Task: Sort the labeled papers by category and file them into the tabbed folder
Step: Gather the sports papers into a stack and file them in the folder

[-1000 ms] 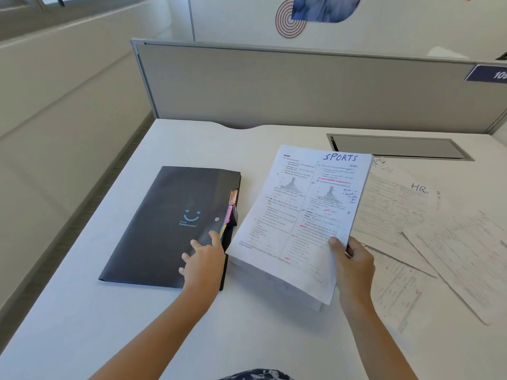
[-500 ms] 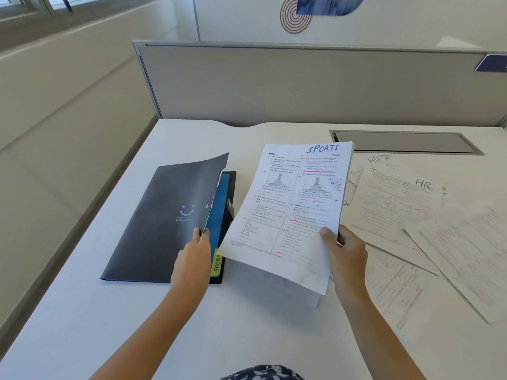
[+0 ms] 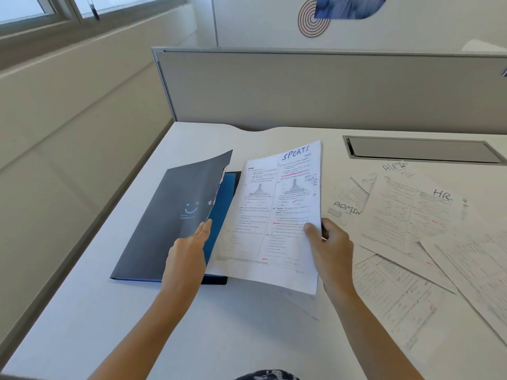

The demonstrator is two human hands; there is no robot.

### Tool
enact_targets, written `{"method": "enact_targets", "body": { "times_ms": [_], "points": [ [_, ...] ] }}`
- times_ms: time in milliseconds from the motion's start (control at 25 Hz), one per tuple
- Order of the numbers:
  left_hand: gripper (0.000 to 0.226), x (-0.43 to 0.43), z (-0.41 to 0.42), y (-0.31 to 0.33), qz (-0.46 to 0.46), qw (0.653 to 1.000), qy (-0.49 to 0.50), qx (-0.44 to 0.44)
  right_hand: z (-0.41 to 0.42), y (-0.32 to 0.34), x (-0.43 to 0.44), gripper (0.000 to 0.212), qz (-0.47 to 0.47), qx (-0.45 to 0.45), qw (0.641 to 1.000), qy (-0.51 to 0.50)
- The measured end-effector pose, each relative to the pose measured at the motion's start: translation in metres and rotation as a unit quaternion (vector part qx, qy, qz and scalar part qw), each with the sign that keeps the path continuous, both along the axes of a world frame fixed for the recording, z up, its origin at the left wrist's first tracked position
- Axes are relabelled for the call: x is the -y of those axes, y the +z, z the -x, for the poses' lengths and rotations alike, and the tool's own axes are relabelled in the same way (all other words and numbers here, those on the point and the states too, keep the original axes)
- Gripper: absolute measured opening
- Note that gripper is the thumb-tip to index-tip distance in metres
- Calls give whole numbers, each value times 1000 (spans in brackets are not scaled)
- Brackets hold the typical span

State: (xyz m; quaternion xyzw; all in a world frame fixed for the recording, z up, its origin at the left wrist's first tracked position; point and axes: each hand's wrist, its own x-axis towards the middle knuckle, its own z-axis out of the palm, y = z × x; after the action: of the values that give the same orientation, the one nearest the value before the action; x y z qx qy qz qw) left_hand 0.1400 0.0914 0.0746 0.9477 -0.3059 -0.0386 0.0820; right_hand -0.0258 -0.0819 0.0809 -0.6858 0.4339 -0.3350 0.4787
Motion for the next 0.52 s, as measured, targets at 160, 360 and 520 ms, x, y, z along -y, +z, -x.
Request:
{"method": "enact_targets", "body": {
  "times_ms": [160,360,520],
  "points": [
    [65,-2,5,8,36,999,-5,-4,-26,9,-13,19,16,3,999,45],
    [69,-5,1,7,65,998,1,-7,-60,10,-23,24,-10,-34,996,88],
    [68,-7,-1,10,78,997,2,-4,-79,12,-16,27,-13,-62,994,90]
  ]
}}
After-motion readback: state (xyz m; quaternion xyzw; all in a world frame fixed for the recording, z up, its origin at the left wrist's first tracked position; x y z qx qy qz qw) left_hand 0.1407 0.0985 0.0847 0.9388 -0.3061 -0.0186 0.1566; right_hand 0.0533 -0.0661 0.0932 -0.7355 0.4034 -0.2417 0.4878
